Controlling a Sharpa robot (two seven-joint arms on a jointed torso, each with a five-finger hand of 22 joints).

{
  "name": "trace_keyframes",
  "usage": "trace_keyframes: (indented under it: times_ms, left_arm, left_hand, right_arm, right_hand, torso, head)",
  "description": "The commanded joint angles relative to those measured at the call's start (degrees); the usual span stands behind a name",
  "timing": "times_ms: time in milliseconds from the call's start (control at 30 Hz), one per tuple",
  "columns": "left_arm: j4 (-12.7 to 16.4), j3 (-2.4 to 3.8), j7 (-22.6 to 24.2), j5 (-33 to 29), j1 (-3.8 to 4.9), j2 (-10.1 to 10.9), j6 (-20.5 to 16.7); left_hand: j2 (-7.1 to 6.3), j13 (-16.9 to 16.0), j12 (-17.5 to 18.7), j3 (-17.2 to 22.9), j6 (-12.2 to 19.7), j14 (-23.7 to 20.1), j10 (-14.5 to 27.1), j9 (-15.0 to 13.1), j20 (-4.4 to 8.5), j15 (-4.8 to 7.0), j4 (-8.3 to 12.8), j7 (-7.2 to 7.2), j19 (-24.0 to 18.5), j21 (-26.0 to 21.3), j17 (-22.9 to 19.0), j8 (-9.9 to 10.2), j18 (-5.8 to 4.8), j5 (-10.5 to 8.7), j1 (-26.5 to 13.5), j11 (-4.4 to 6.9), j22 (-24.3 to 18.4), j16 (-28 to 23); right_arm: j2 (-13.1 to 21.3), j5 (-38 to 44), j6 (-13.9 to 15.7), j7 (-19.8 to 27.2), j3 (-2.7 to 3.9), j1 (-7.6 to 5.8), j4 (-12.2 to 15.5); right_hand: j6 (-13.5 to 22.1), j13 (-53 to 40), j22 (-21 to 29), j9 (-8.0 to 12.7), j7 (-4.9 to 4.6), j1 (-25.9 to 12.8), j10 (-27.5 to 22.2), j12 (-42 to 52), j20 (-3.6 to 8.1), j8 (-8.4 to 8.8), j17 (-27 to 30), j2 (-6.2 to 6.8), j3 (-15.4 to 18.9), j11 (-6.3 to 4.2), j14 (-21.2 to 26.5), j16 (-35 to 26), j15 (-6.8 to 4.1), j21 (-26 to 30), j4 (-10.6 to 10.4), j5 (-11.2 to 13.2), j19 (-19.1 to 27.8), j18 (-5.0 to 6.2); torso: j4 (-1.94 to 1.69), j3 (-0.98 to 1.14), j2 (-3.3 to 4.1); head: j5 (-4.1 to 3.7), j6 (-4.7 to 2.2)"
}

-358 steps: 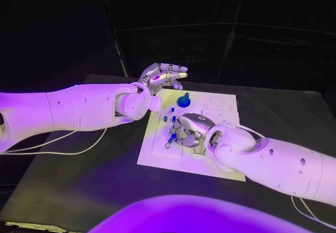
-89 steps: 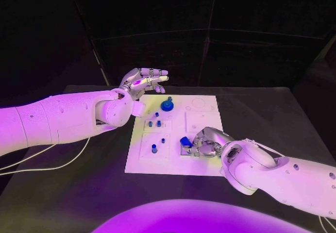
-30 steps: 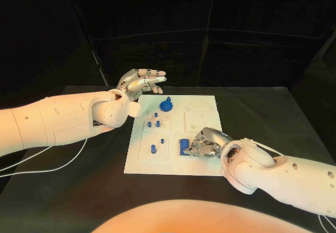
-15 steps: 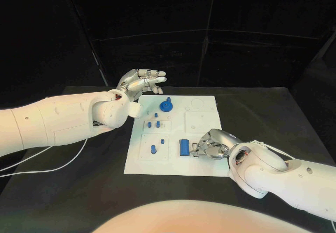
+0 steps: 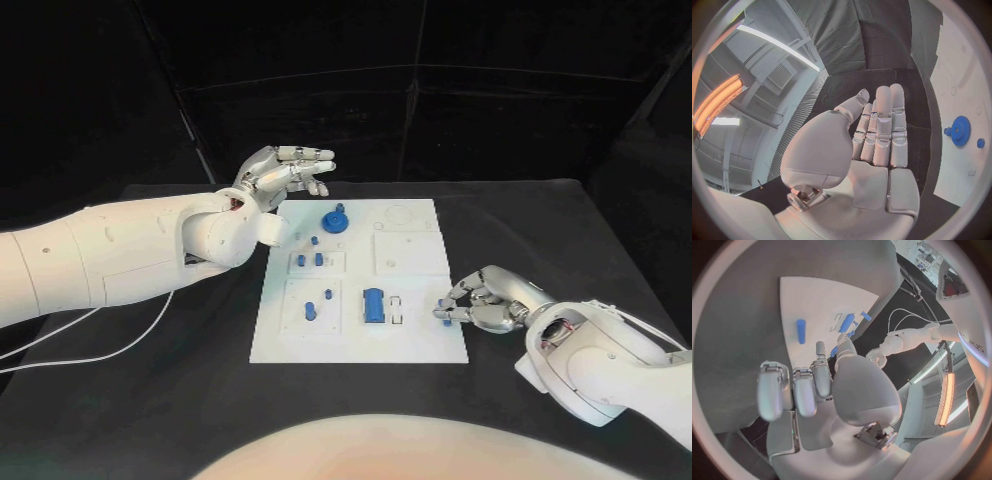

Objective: Assemble the parts on the task board

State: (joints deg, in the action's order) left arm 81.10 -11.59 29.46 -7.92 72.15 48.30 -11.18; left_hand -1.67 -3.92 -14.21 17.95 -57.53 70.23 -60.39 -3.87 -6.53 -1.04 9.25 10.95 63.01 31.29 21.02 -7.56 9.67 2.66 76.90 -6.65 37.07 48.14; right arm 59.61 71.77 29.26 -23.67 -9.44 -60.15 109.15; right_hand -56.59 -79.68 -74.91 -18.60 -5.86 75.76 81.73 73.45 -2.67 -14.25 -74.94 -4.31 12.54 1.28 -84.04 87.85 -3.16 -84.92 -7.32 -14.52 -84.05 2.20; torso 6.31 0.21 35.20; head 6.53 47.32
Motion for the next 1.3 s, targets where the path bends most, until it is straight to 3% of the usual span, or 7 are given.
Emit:
trace_keyframes:
  times_ms: [33,267,500,667,867,1300]
  left_arm:
    - [0.0,0.02,0.2,-0.1,0.02,-0.3,0.8]
    - [0.0,0.02,0.1,-0.1,-0.21,-0.6,1.0]
    - [-0.1,0.01,0.0,-0.1,-0.36,-0.7,1.2]
    - [-0.1,0.01,-0.2,-0.1,-0.39,-0.7,1.2]
    - [-0.1,0.01,-0.2,-0.1,-0.40,-0.6,1.2]
    - [0.2,0.02,-0.1,-0.1,-0.39,-0.3,1.3]
  left_hand:
    - [0.51,0.0,-0.2,-0.3,0.3,0.0,0.4,0.1,-0.36,-0.38,0.1,0.11,0.1,-0.2,0.0,0.1,0.65,0.09,0.0,-0.16,-0.1,-0.3]
    - [0.52,0.0,-0.2,-0.4,0.3,0.0,0.4,0.1,-0.38,-0.41,0.1,0.11,0.1,-0.2,-0.1,0.1,0.64,0.09,-0.1,-0.17,-0.1,-0.3]
    - [0.50,0.0,-0.2,-0.5,0.4,0.0,0.5,0.1,-0.41,-0.44,0.0,0.12,0.1,-0.3,-0.1,0.1,0.63,0.09,-0.2,-0.19,-0.1,-0.4]
    - [0.50,0.0,-0.2,-0.5,0.4,0.0,0.5,0.1,-0.41,-0.44,0.0,0.12,0.1,-0.3,-0.1,0.1,0.63,0.09,-0.2,-0.19,-0.1,-0.4]
    - [0.49,0.0,-0.2,-0.5,0.4,0.0,0.5,0.1,-0.42,-0.45,0.0,0.12,0.1,-0.3,-0.1,0.1,0.64,0.09,-0.2,-0.19,-0.2,-0.4]
    - [0.43,0.0,-0.3,-0.6,0.4,0.0,0.5,0.1,-0.42,-0.45,0.0,0.11,0.0,-0.3,-0.1,0.1,0.65,0.09,-0.2,-0.19,-0.2,-0.4]
  right_arm:
    - [1.0,-1.3,-0.5,1.6,0.01,-0.16,-0.7]
    - [-0.1,5.8,-1.7,-0.4,-0.05,-0.08,-3.6]
    - [-2.2,9.9,-2.4,-4.2,-0.07,0.03,-5.3]
    - [-3.5,10.6,-2.9,-5.7,-0.07,0.10,-6.0]
    - [-4.4,10.8,-5.2,-6.7,-0.08,0.17,-6.5]
    - [-5.3,12.2,-8.6,-8.6,-0.08,0.21,-7.0]
  right_hand:
    - [0.2,3.6,-6.1,0.1,-0.07,0.3,-0.7,-1.8,-0.52,0.33,-10.4,0.17,-0.3,-0.09,-5.0,-0.4,0.30,0.4,0.1,-0.4,-2.1,-0.14]
    - [-0.1,3.8,-6.1,0.0,-0.04,0.3,-0.8,-1.9,-0.63,0.34,-10.3,0.35,-0.2,-0.07,-4.9,-0.4,0.37,0.4,0.1,-0.4,-2.1,-0.13]
    - [-0.8,3.3,-6.2,0.0,0.08,-0.7,-0.4,-1.4,-0.74,0.45,-10.2,0.73,0.0,-0.15,-4.9,-0.5,0.33,0.4,-0.6,-0.9,-2.1,-0.12]
    - [-1.0,3.3,-6.1,-0.1,0.14,-2.1,-0.3,-1.4,-0.75,0.88,-10.2,1.76,1.2,-0.17,-4.9,-0.5,0.32,0.5,-1.7,-3.1,-2.0,-0.09]
    - [-1.4,3.2,-6.1,-0.3,0.26,-2.0,-0.3,-1.3,-0.74,0.72,-10.2,2.00,1.5,-0.25,-4.9,-0.5,0.28,0.5,-1.6,-3.2,-2.0,-0.09]
    - [-2.1,3.0,-6.2,-0.6,0.49,-0.6,-0.1,-1.1,-0.60,0.54,-10.2,2.00,1.5,-0.48,-4.9,-0.5,0.10,0.4,-0.9,-3.5,-2.1,-0.12]
  torso:
    - [0.24,-0.17,-0.26]
    - [0.21,0.04,-0.22]
    - [0.00,-0.18,-0.25]
    - [0.07,-0.11,-0.15]
    - [0.13,-0.20,-0.13]
    - [0.07,-0.12,-0.15]
  head:
    - [-0.84,-0.03]
    - [-1.56,-0.20]
    - [-1.95,-0.28]
    - [-1.98,-0.22]
    - [-1.92,0.08]
    - [-1.73,0.76]
